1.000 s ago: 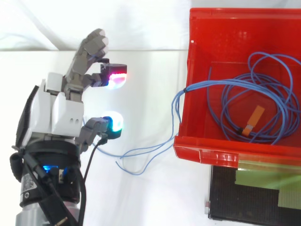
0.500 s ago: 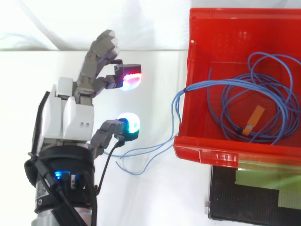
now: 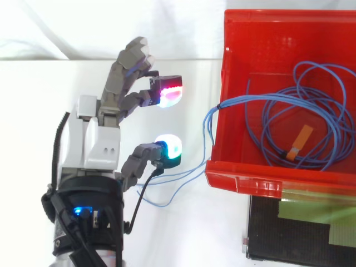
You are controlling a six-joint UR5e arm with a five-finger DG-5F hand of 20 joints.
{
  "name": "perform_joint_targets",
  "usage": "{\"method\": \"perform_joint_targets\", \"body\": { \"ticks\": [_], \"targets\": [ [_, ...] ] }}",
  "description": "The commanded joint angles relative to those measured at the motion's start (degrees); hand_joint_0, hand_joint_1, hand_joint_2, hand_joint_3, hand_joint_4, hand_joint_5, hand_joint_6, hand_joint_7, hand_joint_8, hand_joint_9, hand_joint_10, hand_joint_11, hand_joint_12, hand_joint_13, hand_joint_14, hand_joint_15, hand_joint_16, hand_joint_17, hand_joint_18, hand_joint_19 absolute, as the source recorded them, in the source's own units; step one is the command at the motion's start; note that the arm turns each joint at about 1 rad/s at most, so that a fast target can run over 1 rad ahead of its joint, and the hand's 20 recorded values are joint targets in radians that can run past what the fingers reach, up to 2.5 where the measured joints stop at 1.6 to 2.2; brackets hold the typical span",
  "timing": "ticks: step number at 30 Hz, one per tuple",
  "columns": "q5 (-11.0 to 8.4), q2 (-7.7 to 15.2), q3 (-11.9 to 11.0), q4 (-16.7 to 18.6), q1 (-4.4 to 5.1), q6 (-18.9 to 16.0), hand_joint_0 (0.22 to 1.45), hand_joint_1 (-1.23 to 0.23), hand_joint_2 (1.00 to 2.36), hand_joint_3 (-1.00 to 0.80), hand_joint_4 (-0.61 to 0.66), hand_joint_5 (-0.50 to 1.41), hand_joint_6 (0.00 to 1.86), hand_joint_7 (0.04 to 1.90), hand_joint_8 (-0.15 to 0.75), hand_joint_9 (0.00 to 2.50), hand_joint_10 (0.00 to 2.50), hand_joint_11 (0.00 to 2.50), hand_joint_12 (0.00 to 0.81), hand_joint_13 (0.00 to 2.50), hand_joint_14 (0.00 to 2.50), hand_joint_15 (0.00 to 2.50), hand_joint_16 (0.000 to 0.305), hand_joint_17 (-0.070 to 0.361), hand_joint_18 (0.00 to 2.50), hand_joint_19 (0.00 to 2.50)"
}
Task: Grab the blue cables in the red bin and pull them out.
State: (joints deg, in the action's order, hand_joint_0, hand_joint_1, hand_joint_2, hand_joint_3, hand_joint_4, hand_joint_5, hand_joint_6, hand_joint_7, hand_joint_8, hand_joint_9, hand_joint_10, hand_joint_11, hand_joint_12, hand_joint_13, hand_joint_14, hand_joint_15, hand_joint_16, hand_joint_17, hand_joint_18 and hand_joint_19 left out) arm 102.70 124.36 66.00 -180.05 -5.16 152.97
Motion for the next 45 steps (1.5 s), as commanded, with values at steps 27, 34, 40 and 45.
{"method": "perform_joint_targets", "body": {
  "ticks": [27,34,40,45],
  "targets": [
    [1.45,0.0,3.3,5.0,-3.62,4.2,0.81,-0.88,1.00,-1.00,0.03,0.61,0.01,0.52,0.219,0.47,0.01,0.38,0.301,0.29,0.01,0.43,0.040,0.090,0.25,0.56],
    [2.15,0.0,3.3,5.1,-4.15,5.6,0.81,-0.88,1.00,-1.00,0.03,0.61,0.01,0.53,0.218,0.47,0.01,0.37,0.301,0.29,0.01,0.43,0.040,0.090,0.25,0.56],
    [2.24,0.0,3.3,5.1,-4.33,6.7,0.82,-0.88,1.00,-1.00,0.02,0.61,0.01,0.53,0.220,0.47,0.01,0.38,0.301,0.29,0.01,0.43,0.040,0.090,0.25,0.56],
    [2.24,0.0,3.3,5.1,-4.50,6.7,0.82,-0.88,1.00,-1.00,0.03,0.61,0.01,0.53,0.219,0.48,0.01,0.39,0.301,0.29,0.01,0.42,0.040,0.090,0.25,0.56]
  ]
}}
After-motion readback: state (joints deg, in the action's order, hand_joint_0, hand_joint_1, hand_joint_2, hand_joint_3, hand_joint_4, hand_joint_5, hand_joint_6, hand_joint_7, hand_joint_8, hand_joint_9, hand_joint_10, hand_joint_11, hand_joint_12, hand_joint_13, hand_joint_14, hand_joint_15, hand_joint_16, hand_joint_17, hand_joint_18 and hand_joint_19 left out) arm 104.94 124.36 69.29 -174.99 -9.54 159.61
